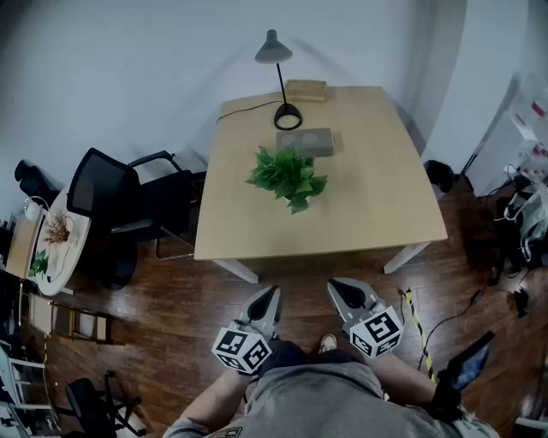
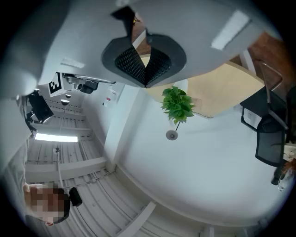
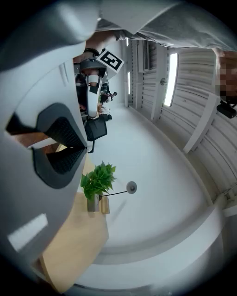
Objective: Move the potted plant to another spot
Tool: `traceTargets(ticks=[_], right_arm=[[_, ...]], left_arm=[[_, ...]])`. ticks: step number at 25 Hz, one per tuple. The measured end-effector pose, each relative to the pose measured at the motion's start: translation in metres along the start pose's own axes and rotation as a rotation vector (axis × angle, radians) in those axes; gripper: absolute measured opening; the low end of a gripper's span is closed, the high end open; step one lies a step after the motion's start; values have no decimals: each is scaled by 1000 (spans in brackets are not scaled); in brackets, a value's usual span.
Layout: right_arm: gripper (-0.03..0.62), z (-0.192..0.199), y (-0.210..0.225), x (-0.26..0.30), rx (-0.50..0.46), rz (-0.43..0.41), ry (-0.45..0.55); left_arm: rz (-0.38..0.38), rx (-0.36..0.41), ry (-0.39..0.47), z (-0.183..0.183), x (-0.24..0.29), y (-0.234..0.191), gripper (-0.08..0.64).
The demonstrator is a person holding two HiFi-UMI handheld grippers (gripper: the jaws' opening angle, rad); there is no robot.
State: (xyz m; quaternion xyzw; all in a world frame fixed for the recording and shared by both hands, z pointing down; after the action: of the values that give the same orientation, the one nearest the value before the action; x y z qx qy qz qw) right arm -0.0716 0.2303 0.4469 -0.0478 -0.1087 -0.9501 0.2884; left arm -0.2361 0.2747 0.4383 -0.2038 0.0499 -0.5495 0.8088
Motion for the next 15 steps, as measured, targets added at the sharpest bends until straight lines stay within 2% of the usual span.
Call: traceTargets(ticks=[9,15], right_arm=[[6,-1,78,87,6,54,-45],[6,7,118,152,-56,110,-123]], left_arm=[[5,-12,-49,-16,96,-81,0],[37,74,-147,-16,153,-150,0]])
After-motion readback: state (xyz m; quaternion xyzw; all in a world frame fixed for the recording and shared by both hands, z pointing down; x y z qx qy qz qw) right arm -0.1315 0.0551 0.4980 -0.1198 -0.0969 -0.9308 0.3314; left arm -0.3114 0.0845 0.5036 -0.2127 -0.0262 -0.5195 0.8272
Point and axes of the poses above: the fingertips, and each gripper's own axes: x forward along the fingers, y to its right, z out of its underside, the point moved 4 cm from there along -x, backward along the fingers
